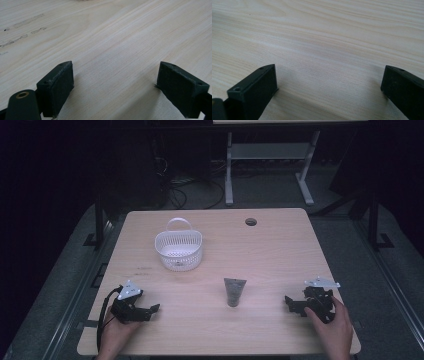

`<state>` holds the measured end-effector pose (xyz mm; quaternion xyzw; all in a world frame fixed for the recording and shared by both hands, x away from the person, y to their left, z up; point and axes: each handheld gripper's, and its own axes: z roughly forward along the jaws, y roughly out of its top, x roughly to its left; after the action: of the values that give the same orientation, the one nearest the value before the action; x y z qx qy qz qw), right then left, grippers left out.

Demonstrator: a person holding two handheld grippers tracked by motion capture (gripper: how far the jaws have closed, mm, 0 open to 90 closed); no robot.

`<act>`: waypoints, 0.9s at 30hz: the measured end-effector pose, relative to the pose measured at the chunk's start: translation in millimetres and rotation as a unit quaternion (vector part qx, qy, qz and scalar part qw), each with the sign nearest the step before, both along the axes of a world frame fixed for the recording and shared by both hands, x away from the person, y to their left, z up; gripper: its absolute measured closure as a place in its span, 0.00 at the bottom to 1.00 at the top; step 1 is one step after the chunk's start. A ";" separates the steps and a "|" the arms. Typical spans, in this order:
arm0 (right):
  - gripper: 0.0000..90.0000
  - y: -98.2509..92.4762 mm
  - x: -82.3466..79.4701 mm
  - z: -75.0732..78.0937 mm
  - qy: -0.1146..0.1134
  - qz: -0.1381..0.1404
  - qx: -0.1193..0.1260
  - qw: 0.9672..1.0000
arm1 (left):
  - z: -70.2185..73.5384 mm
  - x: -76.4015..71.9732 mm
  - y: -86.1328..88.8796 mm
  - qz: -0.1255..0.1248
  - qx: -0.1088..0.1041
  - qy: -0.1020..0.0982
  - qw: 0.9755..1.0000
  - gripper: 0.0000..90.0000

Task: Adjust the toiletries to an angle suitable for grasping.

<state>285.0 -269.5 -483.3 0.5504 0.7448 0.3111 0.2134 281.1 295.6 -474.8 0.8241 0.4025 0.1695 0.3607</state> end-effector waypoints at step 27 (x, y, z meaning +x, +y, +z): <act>0.00 0.1 0.3 0.1 0.000 -0.001 -0.001 1.000 | 21.9 -3.7 -6.5 -0.031 -0.026 0.050 0.998 0.71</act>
<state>285.3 -269.5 -483.3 0.5507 0.7449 0.3099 0.2140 277.4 289.2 -452.9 0.8342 0.3984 0.1064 0.3662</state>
